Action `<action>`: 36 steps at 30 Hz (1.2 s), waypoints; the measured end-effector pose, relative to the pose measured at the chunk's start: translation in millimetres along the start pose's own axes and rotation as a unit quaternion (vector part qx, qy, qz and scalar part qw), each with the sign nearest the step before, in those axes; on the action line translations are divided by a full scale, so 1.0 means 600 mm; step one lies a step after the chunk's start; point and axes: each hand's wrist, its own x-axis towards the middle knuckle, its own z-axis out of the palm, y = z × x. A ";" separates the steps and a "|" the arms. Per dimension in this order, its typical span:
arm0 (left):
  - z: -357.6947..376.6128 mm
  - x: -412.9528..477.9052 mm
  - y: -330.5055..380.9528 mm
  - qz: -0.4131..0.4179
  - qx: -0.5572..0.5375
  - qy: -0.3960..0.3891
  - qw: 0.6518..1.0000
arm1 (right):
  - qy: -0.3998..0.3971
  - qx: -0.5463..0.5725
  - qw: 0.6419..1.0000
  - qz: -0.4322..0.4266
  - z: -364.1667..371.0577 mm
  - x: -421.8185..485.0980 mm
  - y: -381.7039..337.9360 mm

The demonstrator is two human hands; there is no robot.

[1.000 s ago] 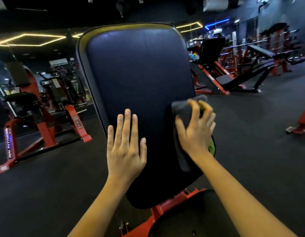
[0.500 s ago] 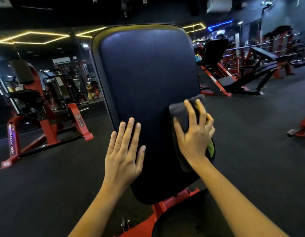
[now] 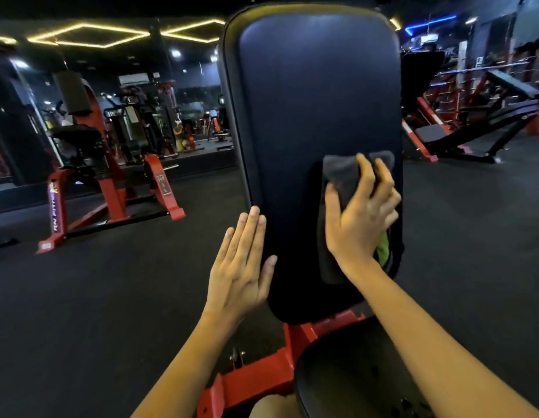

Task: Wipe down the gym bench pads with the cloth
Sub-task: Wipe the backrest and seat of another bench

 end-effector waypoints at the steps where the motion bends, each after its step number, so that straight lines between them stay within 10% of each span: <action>1: -0.001 0.001 0.002 -0.004 -0.004 -0.002 1.000 | 0.008 -0.010 1.000 0.017 0.004 0.007 -0.024; 9: 0.008 -0.016 0.010 -0.025 -0.075 -0.028 0.996 | -0.099 -0.037 0.948 -0.300 -0.016 -0.141 0.071; 15: 0.006 -0.032 0.020 -0.017 -0.075 -0.041 0.996 | -0.020 -0.018 0.994 0.101 -0.005 -0.065 0.030; 21: 0.007 -0.033 0.023 -0.014 -0.074 -0.037 0.996 | -0.103 -0.038 0.923 -0.368 -0.017 -0.140 0.120; 27: 0.013 -0.013 0.053 0.060 -0.035 -0.048 0.996 | -0.033 -0.001 0.994 0.102 -0.011 -0.050 0.080; 32: 0.028 0.030 0.082 0.047 -0.035 -0.030 0.998 | -0.076 -0.038 0.985 -0.152 -0.011 -0.066 0.081; 36: 0.045 0.027 0.088 0.039 0.050 -0.031 0.998 | -0.052 0.000 0.998 0.021 -0.014 0.007 0.091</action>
